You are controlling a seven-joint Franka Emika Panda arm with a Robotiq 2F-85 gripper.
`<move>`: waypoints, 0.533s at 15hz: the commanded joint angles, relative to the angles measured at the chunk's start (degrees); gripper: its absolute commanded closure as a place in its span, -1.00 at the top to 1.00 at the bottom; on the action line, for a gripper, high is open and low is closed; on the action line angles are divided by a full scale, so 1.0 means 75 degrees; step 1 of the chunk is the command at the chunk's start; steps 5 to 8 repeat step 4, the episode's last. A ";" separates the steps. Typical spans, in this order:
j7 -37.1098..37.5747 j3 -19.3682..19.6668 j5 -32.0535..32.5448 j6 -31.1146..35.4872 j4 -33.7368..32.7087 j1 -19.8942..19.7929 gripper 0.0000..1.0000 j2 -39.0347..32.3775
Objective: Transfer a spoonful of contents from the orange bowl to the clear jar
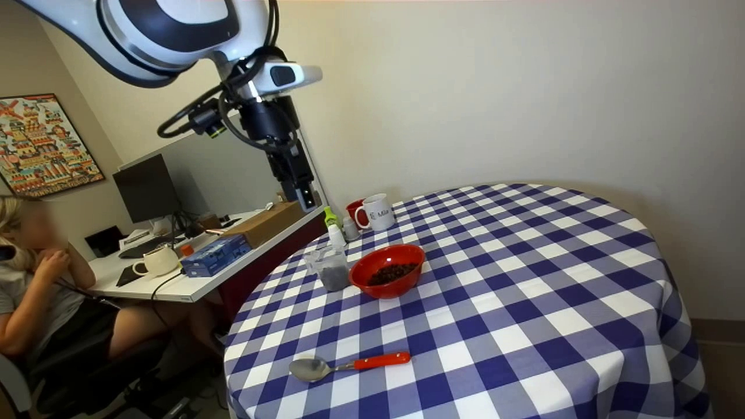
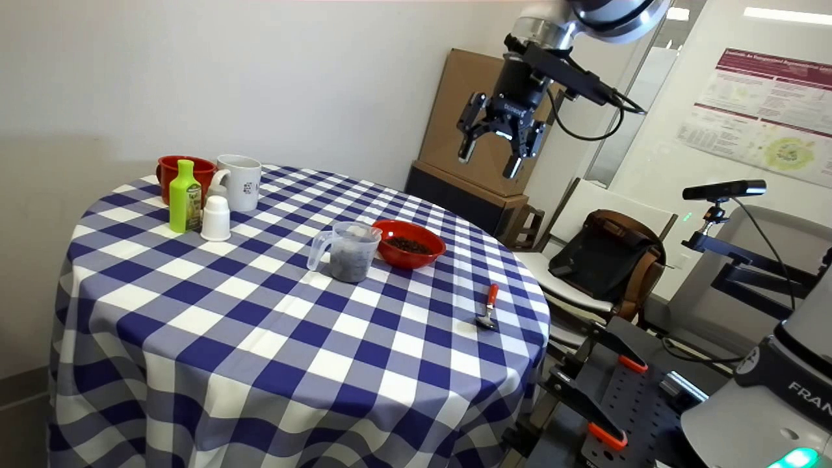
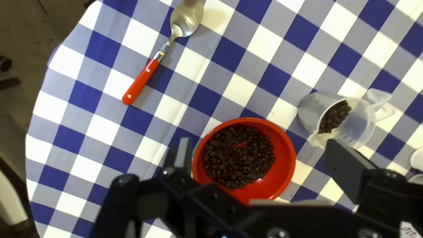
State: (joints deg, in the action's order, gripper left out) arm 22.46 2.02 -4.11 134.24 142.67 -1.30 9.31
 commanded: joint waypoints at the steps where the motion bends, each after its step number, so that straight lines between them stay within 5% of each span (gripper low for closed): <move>1: -0.1251 -0.0152 -0.0145 -0.1067 -0.0292 0.0170 1.00 0.0567; 2: -0.0615 -0.0195 -0.0023 -0.0571 -0.0146 0.0013 1.00 0.0309; 8: -0.0918 -0.0244 -0.0024 -0.0849 -0.0235 0.0078 1.00 0.0495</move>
